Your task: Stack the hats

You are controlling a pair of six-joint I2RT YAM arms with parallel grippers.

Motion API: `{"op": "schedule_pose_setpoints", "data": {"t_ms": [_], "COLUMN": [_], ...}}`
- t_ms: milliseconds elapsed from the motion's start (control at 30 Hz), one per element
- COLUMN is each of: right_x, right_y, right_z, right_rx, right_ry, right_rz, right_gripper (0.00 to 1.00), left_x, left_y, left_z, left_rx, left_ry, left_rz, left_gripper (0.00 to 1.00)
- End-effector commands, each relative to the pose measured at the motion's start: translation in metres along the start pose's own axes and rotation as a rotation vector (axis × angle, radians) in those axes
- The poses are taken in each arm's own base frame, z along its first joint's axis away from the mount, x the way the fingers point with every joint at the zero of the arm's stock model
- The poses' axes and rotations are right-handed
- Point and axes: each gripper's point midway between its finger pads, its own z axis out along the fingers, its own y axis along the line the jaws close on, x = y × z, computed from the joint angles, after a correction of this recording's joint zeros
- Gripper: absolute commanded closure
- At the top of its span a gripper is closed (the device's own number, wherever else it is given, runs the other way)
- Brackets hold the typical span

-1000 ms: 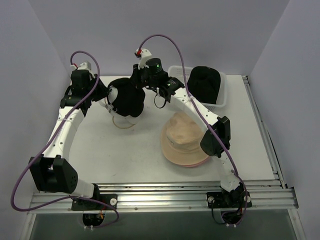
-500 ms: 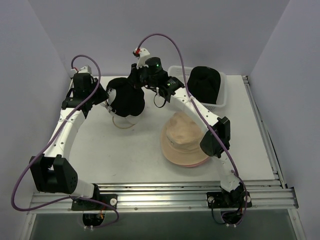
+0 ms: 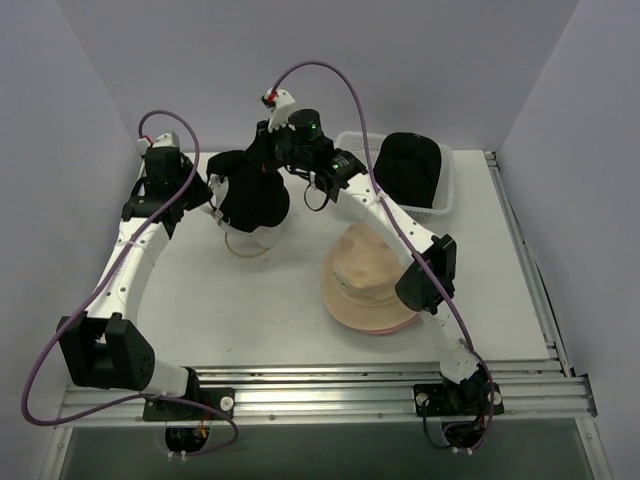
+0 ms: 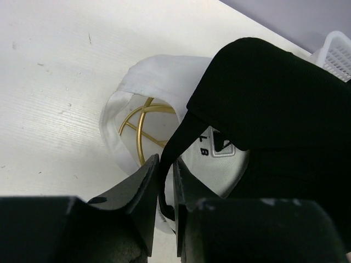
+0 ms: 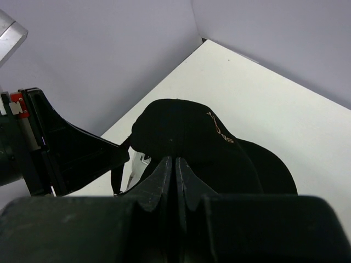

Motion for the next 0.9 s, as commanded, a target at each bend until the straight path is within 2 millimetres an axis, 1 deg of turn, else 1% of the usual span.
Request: {"op": "schedule_pose_setpoints", "data": {"t_ms": [0,167,367,500,567,700,867], "right_x": [-0.041,-0.04,-0.031,-0.023,-0.02,-0.015,-0.012], "right_y": [0.024,0.026,0.03,0.026,0.024,0.016,0.002], "right_z": [-0.001,0.003,0.012,0.018,0.019,0.021,0.019], "right_rx": [-0.083,-0.1,-0.137,-0.135,-0.131,-0.109,-0.08], "right_ry": [-0.123,-0.128,-0.123,-0.109,-0.103,-0.091,-0.082], "right_rz": [-0.014,-0.001,0.032,0.042,0.04,0.034,0.042], "right_gripper": [1.0,1.0,1.0,0.98,0.92,0.73,0.7], "left_x": [-0.022,-0.019,-0.019,-0.021,-0.019,-0.012,-0.006], "left_y": [-0.003,0.005,0.012,0.017,0.018,0.022,0.024], "left_z": [-0.011,-0.01,-0.015,-0.013,-0.011,-0.002,0.009], "left_rx": [0.001,-0.016,-0.029,-0.039,-0.044,-0.057,-0.059], "left_ry": [-0.059,-0.059,-0.07,-0.064,-0.057,-0.03,-0.014], "left_rz": [-0.001,-0.011,-0.024,-0.03,-0.032,-0.037,-0.045], "left_gripper": [0.76,0.82,0.9,0.93,0.93,0.93,0.93]}}
